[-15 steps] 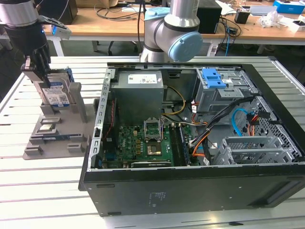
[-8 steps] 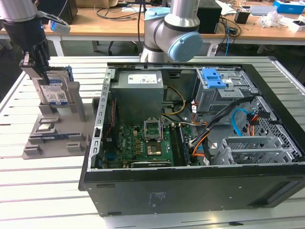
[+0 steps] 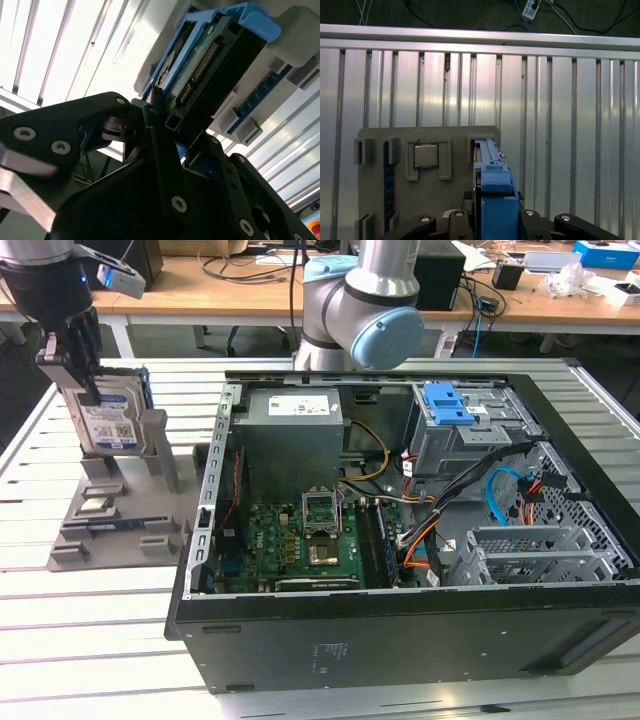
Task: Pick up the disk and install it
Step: 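Pick up the disk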
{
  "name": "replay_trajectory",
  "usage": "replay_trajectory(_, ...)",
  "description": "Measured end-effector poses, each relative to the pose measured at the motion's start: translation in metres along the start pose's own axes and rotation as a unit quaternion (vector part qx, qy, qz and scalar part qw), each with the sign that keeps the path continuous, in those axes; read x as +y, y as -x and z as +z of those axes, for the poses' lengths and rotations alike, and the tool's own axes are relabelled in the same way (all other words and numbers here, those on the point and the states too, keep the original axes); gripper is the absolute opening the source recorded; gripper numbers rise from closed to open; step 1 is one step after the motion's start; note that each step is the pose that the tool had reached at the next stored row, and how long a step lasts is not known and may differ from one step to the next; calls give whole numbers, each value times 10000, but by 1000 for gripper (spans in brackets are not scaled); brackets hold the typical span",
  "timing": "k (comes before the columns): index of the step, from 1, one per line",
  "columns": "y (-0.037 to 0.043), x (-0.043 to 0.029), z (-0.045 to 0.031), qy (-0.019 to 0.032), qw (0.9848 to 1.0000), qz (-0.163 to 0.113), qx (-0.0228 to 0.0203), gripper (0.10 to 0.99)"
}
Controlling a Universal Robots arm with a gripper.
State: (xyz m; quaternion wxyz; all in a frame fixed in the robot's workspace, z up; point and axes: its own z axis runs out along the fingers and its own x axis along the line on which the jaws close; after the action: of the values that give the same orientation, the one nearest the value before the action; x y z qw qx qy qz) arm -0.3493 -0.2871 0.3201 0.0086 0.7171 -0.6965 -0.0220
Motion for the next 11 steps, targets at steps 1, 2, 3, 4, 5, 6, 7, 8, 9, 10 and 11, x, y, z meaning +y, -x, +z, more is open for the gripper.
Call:
replay_trajectory(1,3,0,-13,1,10000,0,0,373)
replay_trajectory(2,5,0,-29,0,10000,-1,0,373)
replay_trajectory(3,7,1,-45,0,10000,-1,0,373)
replay_trajectory(4,9,2,-58,0,10000,0,0,373)
replay_trajectory(5,10,3,-71,0,10000,0,0,373)
replay_trajectory(6,13,4,-92,0,10000,0,0,373)
replay_trajectory(7,16,5,-110,0,10000,1,0,373)
replay_trajectory(8,29,6,-144,0,10000,0,-1,373)
replay_trajectory(9,42,6,-171,0,10000,0,0,373)
replay_trajectory(10,59,9,-236,0,10000,0,0,365)
replay_trajectory(11,78,12,-320,0,10000,0,0,365)
